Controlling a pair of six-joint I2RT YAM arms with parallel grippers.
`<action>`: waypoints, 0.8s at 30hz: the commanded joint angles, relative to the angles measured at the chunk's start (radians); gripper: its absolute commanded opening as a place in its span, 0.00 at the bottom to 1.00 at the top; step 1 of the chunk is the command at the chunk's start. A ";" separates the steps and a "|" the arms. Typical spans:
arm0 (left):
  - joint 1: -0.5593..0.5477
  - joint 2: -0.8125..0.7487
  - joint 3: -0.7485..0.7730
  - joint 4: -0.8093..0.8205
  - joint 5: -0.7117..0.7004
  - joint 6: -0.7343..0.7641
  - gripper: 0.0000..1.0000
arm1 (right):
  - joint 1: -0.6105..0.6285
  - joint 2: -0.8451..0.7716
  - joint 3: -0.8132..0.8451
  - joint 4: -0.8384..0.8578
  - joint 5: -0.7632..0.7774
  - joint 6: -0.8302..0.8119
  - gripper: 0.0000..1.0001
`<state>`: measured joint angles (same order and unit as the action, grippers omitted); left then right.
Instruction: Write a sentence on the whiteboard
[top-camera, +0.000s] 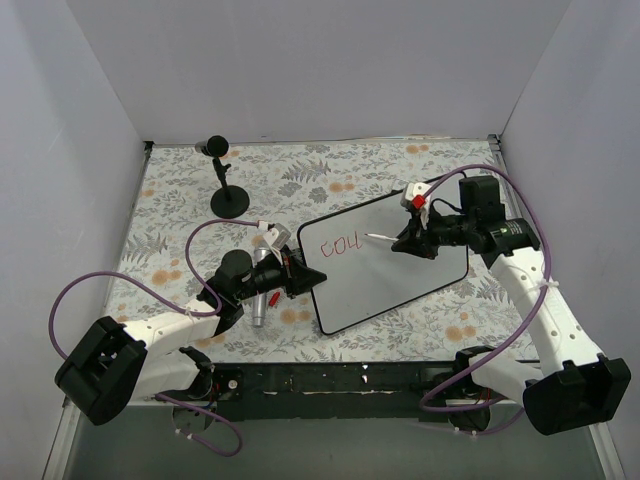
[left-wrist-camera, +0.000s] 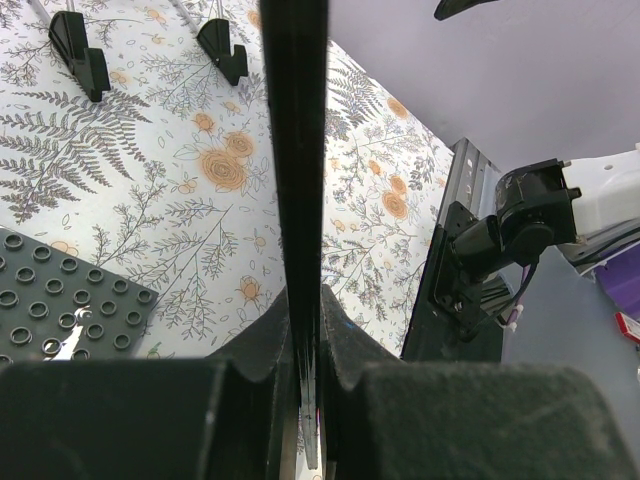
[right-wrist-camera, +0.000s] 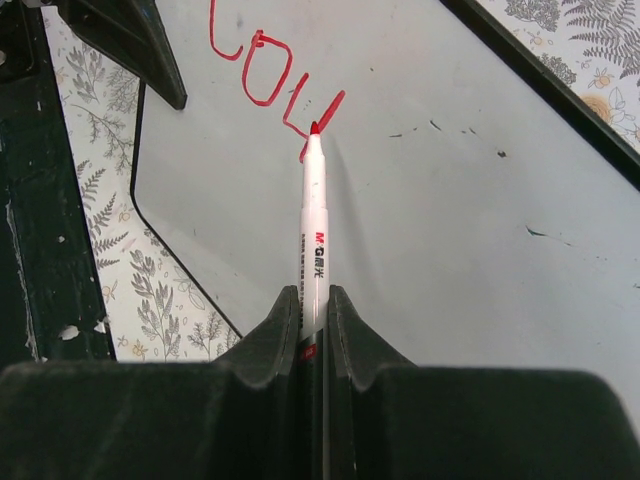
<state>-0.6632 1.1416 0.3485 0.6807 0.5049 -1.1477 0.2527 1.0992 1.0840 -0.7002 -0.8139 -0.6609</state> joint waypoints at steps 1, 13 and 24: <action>-0.003 -0.017 0.006 -0.027 -0.005 0.060 0.00 | -0.013 -0.021 -0.009 0.025 -0.004 -0.012 0.01; -0.003 -0.028 0.009 -0.032 -0.008 0.055 0.00 | -0.032 -0.025 -0.032 0.042 -0.007 -0.014 0.01; -0.003 -0.032 0.009 -0.035 -0.009 0.052 0.00 | -0.041 -0.032 -0.044 0.047 -0.014 -0.016 0.01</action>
<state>-0.6632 1.1385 0.3485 0.6773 0.5049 -1.1446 0.2173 1.0904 1.0489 -0.6792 -0.8116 -0.6624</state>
